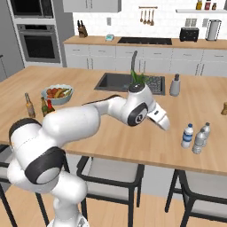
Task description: Move the plastic bottles in the middle to the plastics group, and the glass bottles in the middle to the glass group.
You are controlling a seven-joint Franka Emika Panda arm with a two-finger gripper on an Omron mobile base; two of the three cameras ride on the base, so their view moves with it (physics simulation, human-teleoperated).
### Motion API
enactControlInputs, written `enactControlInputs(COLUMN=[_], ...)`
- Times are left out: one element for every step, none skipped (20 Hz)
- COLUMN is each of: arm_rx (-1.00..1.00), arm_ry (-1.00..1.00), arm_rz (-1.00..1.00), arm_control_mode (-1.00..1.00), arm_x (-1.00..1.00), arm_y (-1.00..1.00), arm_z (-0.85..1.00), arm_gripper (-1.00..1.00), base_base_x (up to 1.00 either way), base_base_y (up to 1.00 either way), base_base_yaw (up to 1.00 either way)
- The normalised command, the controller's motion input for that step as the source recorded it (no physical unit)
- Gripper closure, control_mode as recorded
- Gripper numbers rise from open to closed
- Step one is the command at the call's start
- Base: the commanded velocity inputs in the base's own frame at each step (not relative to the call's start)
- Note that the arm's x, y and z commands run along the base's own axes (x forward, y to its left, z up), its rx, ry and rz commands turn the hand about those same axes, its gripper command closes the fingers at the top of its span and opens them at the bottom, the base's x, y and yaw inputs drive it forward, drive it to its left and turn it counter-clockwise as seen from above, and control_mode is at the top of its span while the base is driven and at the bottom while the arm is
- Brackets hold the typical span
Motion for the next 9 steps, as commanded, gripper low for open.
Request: enactControlInputs(arm_rx=[0.00, 0.00, 0.00, 0.00, 0.00, 0.00, 0.00, 0.00, 0.00], arm_ry=[-0.13, -0.09, -0.05, -0.03, -0.01, -0.01, 0.00, 0.00, 0.00], arm_rz=[0.17, 0.20, 0.21, 0.21, 0.21, 0.21, 0.22, 0.21, 0.20], arm_control_mode=[-1.00, -1.00, -1.00, -1.00, -1.00, -1.00, -1.00, -1.00, -1.00], arm_x=[-0.59, -0.58, -0.51, -0.39, -0.24, -0.16, -0.04, -0.03, -0.01], arm_y=[0.25, 0.47, 0.56, 0.57, 0.48, 0.46, 0.46, 0.53, 0.59], arm_z=[0.00, 0.00, 0.01, 0.01, 0.00, 0.00, 0.03, 0.03, 0.04], arm_gripper=[-1.00, -1.00, -1.00, -1.00, -1.00, -1.00, -1.00, -1.00, -1.00], base_base_x=[0.00, 0.00, 0.00, 0.00, 0.00, 0.00, 0.00, 0.00, 0.00], base_base_y=[0.00, 0.00, 0.00, 0.00, 0.00, 0.00, 0.00, 0.00, 0.00], base_base_yaw=[0.00, 0.00, 0.00, 0.00, 0.00, 0.00, 0.00, 0.00, 0.00])
